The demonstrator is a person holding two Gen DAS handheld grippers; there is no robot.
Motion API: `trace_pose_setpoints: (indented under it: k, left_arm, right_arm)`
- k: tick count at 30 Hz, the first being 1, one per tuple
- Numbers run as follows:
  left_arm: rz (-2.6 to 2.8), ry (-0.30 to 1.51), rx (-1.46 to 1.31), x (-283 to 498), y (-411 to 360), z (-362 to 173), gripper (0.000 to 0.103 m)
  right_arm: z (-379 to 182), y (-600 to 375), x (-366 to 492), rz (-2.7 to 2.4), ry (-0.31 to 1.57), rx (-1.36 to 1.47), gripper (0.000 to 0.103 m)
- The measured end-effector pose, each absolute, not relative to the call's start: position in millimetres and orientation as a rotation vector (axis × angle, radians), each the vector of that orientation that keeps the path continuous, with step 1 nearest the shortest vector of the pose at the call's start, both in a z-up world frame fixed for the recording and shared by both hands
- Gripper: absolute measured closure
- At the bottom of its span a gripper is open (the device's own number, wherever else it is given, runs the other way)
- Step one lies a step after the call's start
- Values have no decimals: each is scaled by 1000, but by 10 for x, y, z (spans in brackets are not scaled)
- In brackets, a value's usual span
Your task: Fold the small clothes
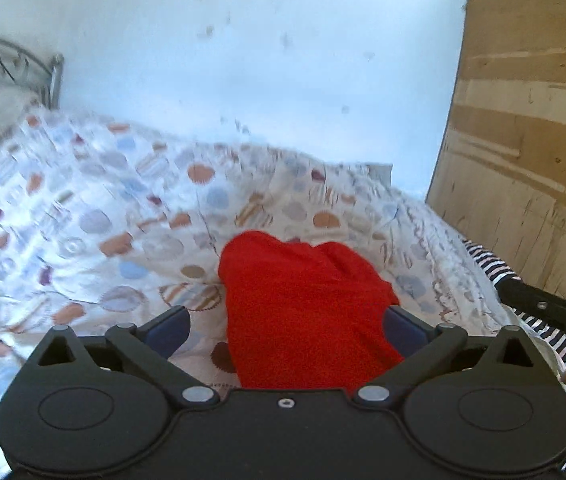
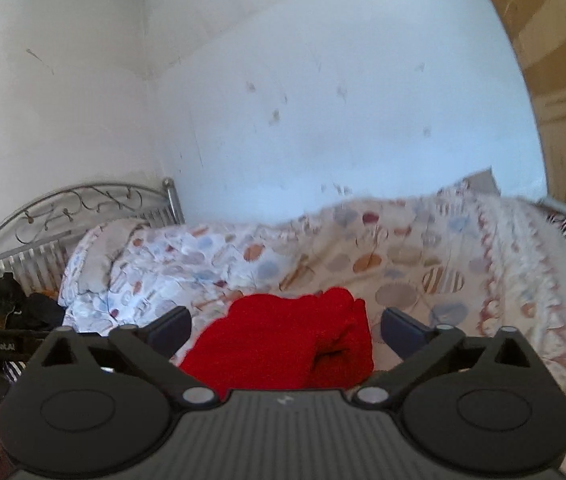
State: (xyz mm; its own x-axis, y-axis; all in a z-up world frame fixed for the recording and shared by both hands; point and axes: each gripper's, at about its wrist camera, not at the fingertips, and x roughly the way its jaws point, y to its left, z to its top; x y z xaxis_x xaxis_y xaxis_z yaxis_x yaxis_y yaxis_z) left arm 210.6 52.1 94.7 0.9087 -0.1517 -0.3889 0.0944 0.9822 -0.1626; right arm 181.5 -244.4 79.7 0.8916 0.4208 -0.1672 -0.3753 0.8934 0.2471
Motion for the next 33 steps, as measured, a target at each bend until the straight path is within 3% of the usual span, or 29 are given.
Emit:
trace_pose_setpoints:
  k: [11,33]
  left_arm:
    - [-51,347,-101,1018,484,666,1]
    - [39,370,-61,935,359,-97,1]
  right_arm:
    - [560,-2465,625,259,147,128,0]
    - [-214,-2344,339,86,97,88,0]
